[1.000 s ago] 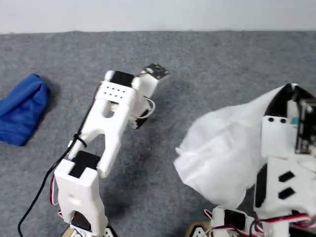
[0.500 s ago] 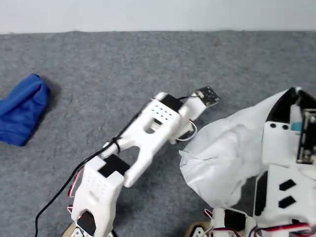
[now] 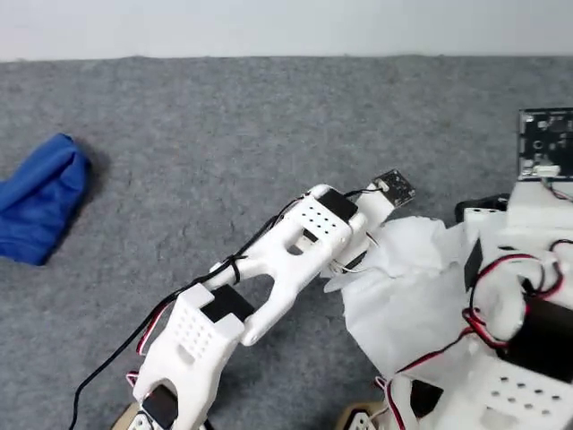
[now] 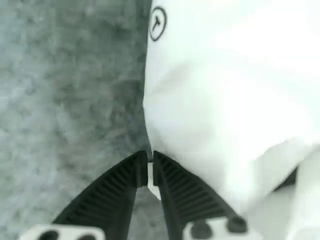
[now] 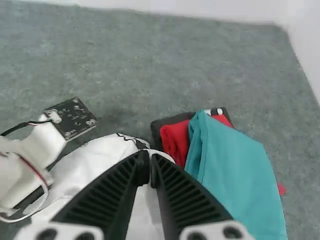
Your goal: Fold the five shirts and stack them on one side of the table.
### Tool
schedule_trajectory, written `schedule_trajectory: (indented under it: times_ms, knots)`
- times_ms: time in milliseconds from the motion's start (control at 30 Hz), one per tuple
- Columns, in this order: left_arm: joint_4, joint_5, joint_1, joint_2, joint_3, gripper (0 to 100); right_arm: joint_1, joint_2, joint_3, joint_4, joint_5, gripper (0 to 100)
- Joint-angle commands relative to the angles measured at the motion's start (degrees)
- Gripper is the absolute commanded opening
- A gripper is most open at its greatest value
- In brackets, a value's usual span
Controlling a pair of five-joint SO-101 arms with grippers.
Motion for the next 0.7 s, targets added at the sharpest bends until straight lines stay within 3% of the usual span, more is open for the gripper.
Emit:
schedule_trajectory:
  times_ms: [0,167,400,667]
  knots:
    - [4.5,0.5,0.0,-0.8,-4.1,6,1.7,-0.2,1.8,-3.3,0.1,1.0]
    - [11.6,0.8,-2.9,-0.4,-12.1,15,1.5,-0.2,5.4,-5.4,0.1,1.0]
    - [19.2,1.9,-4.0,-0.3,-13.7,27,1.5,-0.3,5.9,-5.4,0.1,1.0]
    - [20.6,1.9,-2.8,-0.3,-13.6,27,1.4,-0.4,5.9,-5.2,0.1,1.0]
